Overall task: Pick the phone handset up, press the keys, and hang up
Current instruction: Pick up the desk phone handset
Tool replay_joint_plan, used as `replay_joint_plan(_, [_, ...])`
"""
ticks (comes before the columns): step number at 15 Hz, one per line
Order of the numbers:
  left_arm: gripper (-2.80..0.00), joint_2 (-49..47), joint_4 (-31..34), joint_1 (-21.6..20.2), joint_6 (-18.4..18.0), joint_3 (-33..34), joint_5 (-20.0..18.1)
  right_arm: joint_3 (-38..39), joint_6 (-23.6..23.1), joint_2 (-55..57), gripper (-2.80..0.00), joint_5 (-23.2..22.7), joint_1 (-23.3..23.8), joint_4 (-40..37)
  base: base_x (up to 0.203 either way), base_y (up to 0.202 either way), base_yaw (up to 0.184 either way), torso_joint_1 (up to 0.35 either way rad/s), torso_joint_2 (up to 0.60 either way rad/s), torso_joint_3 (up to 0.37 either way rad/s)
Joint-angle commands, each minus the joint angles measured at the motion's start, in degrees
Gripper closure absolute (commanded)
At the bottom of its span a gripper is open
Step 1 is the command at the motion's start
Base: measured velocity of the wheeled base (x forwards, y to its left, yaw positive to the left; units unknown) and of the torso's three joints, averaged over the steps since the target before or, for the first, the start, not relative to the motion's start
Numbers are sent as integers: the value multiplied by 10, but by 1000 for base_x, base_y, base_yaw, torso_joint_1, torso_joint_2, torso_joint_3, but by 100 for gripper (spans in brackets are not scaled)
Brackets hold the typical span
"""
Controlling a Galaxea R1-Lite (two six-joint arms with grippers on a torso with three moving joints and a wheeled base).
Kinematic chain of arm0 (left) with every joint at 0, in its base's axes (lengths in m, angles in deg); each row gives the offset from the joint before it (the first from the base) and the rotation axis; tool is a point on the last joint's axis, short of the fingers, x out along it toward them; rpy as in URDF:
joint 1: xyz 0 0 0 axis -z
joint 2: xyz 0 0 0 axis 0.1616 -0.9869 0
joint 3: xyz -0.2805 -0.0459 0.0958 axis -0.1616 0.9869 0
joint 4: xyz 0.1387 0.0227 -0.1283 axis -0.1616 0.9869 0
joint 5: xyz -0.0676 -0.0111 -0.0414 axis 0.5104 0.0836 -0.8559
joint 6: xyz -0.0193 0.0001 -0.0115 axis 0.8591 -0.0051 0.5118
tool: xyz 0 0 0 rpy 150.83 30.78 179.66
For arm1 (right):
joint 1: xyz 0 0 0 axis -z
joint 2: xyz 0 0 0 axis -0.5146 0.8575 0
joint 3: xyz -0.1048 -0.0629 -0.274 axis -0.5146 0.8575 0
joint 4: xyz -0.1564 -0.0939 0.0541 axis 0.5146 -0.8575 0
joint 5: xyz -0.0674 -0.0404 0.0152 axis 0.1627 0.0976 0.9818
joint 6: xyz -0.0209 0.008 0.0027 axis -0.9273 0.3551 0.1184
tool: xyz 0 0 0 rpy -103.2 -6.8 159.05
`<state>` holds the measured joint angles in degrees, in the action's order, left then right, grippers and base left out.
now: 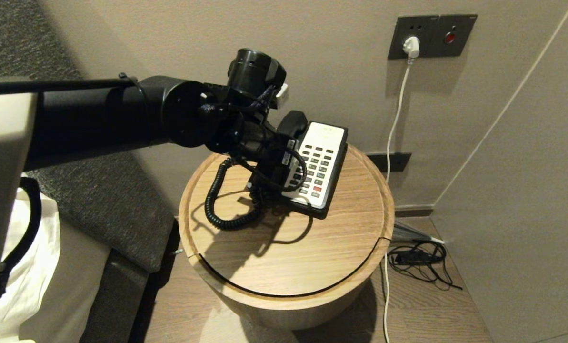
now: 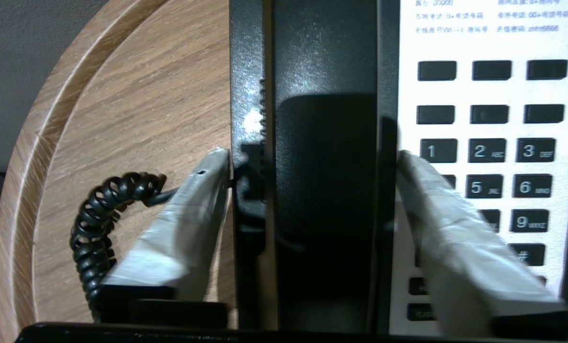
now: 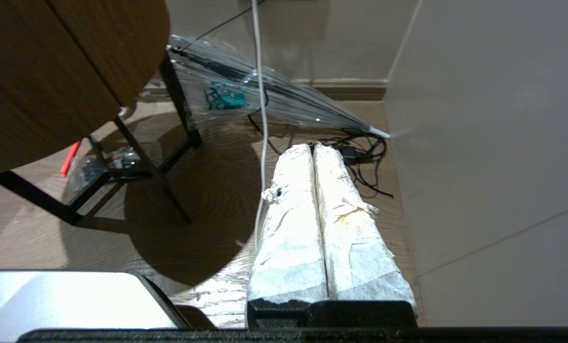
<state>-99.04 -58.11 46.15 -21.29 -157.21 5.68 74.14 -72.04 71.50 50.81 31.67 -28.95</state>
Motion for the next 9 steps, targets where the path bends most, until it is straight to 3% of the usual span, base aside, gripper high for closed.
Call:
replay_joint_plan(1, [0,1,4,0,0,0,2,0,0,1,0,0,0,0,0,0,0,0,0,0])
replay_joint_plan(9, [0,24,4,4,2,0,0,0,0,1,0,0,0,0,0,0,0,0,0,0])
